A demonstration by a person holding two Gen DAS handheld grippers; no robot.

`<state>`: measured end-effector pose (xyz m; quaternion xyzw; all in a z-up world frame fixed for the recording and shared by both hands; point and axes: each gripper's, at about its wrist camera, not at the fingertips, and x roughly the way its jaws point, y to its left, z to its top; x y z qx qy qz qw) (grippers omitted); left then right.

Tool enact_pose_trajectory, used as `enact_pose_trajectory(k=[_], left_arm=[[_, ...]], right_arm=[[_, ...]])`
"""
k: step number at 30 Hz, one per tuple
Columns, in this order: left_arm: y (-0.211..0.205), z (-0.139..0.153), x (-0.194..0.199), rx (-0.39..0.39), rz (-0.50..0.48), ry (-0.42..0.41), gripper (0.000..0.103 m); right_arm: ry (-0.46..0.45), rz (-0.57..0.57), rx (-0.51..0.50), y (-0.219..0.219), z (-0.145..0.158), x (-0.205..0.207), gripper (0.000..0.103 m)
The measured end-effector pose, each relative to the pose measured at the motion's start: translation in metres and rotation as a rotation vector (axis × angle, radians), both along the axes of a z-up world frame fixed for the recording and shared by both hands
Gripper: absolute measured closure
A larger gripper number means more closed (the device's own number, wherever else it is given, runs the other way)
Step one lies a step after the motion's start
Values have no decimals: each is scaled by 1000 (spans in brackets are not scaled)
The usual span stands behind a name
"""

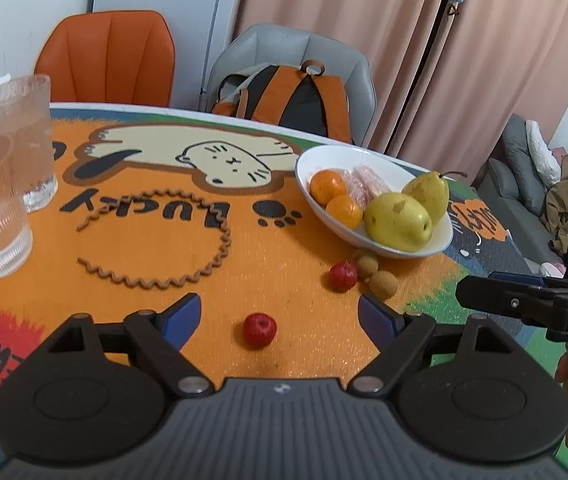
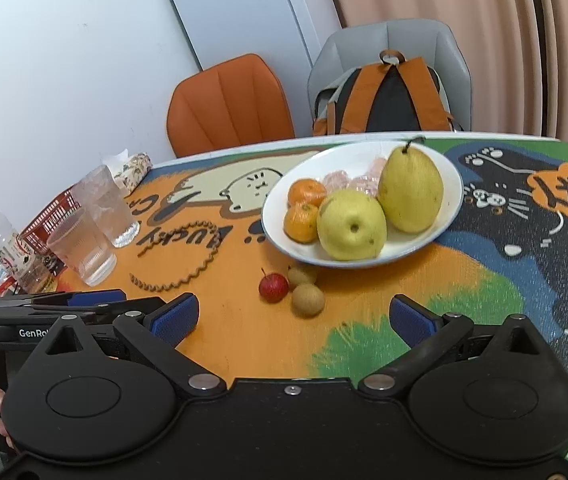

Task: Organize fruits
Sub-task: 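Grasp a small red fruit with the left tool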

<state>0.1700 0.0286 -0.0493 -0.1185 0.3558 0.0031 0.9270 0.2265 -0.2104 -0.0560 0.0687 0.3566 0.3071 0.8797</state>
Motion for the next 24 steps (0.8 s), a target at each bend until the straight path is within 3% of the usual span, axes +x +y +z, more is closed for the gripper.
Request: enact_pose_trajectory(k=[13, 24], left_arm=[[3, -30, 8, -21, 19, 41, 25], [7, -42, 9, -33, 28, 19, 70]], right_arm=[[20, -42, -53, 3, -30, -11, 0], [-56, -87, -135, 13, -41, -9, 5]])
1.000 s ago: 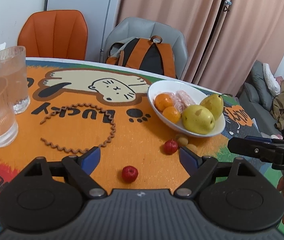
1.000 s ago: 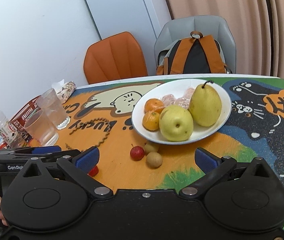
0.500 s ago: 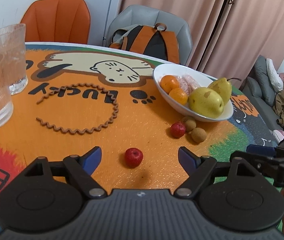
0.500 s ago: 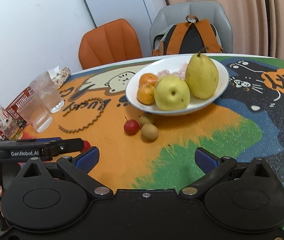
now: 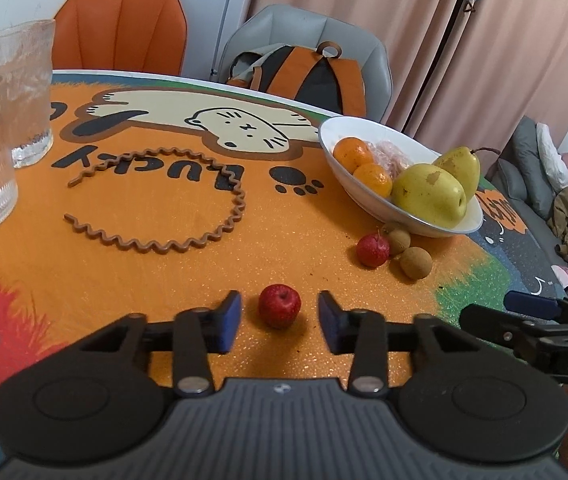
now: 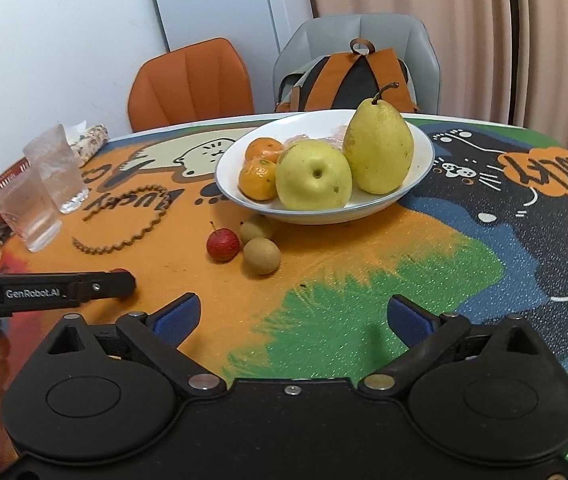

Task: Organize fruits
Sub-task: 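Grasp a small red fruit with the left tool, then grasp a small brown round fruit with the right tool while the left tool holds the red fruit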

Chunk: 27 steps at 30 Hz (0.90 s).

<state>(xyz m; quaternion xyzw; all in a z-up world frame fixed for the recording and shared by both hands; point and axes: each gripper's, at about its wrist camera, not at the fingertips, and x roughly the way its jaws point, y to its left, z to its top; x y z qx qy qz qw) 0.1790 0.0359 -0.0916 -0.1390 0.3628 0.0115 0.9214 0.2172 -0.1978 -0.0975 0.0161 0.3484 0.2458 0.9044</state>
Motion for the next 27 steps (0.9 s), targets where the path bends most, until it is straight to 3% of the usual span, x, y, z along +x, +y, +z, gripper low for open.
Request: enact_pose_trajectory(k=[5, 9, 19, 27], left_arm=[[1, -2, -1, -1, -6, -9, 82], [2, -2, -1, -7, -6, -9, 82], [9, 4, -3, -2, 5, -18, 82], [16, 9, -4, -4, 17, -30, 82]], right_arm=[[-2, 2, 2, 4, -3, 3, 15], [-16, 12, -3, 11, -2, 7, 18], [-25, 45, 4, 28, 2, 25, 41], [-22, 60, -3, 36, 1, 30, 46]])
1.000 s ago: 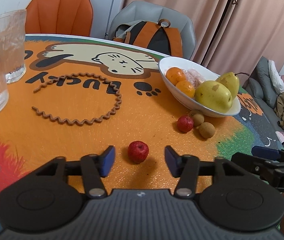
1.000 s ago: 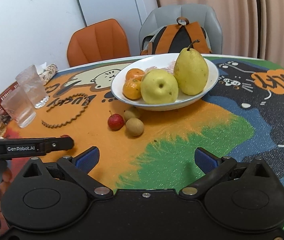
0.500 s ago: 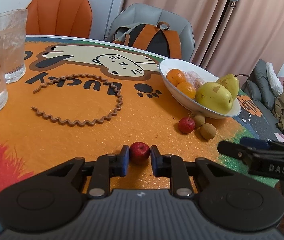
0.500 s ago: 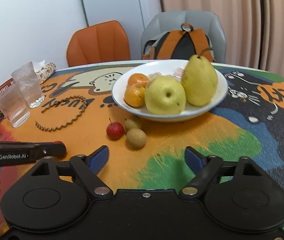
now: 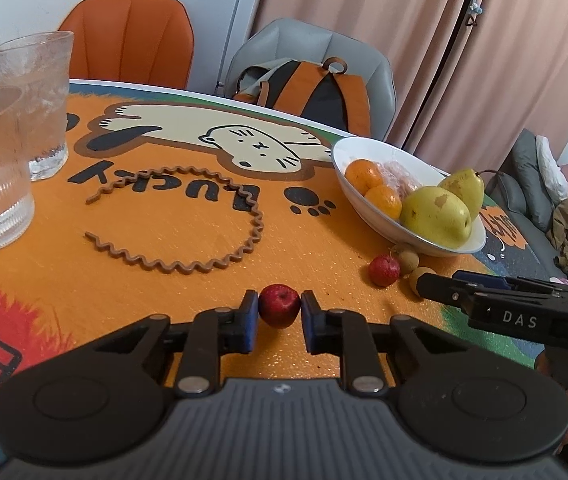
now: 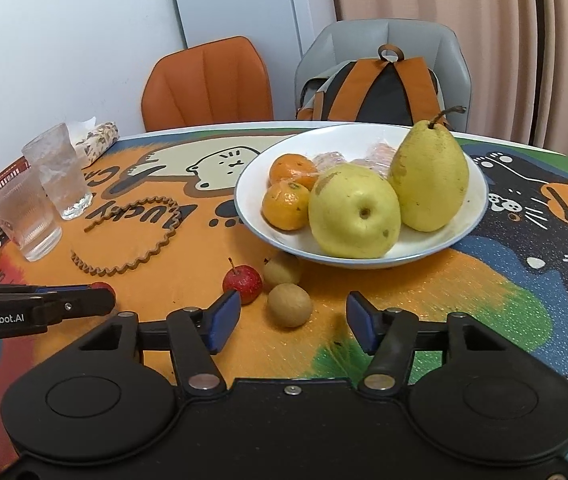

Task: Organize fruits
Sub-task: 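Grasp a small brown round fruit with the right tool while the left tool holds the red fruit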

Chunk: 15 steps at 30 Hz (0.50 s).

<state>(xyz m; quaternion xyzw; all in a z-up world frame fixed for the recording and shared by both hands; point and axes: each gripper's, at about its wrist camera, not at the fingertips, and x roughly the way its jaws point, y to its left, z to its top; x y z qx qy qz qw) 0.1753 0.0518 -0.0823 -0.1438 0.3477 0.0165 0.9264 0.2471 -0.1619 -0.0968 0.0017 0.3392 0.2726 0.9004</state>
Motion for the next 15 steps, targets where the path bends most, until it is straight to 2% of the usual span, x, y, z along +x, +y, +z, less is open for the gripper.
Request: enact_pose_trajectory(k=[6, 8, 11, 15], left_arm=[[5, 2, -4, -2, 15, -5, 82], [7, 3, -5, 0, 19, -7, 82], [9, 5, -6, 2, 24, -10, 82], [10, 5, -8, 3, 29, -10, 82]], right_arm=[[14, 16, -7, 6, -2, 2, 55], [20, 17, -7, 8, -3, 2, 67], [38, 10, -2, 8, -5, 4, 78], [48, 19, 11, 6, -4, 3, 80]])
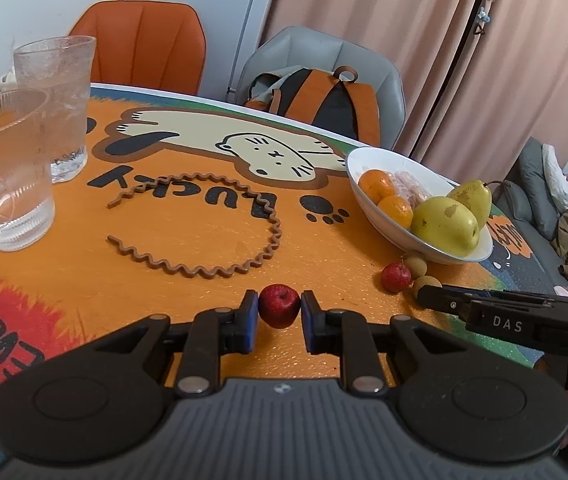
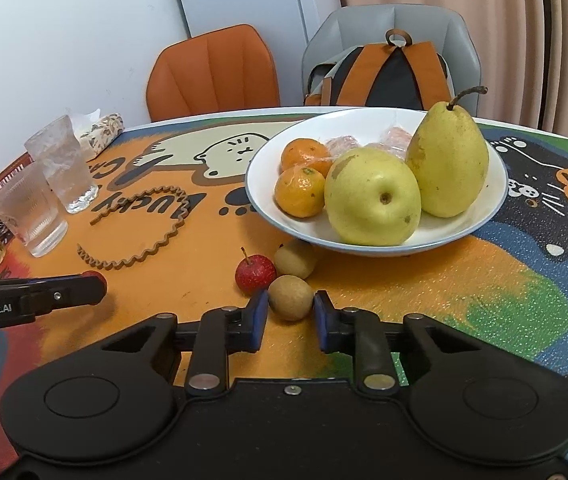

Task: Organize fruits
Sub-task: 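Grasp a small brown round fruit with the right tool while the left tool holds the red fruit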

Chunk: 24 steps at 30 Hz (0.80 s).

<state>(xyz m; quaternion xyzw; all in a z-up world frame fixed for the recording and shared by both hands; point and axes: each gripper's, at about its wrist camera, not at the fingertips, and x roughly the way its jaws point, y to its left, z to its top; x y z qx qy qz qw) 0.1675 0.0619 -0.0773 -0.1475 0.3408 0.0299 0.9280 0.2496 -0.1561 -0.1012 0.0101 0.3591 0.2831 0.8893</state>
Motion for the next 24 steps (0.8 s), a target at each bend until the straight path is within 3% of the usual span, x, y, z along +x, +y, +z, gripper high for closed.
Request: enact_pose_trajectory(k=[24], left_arm=[[-22, 28, 9, 19, -53, -64, 82]], right_arm=[[-53, -20, 44, -29, 32, -18, 80]])
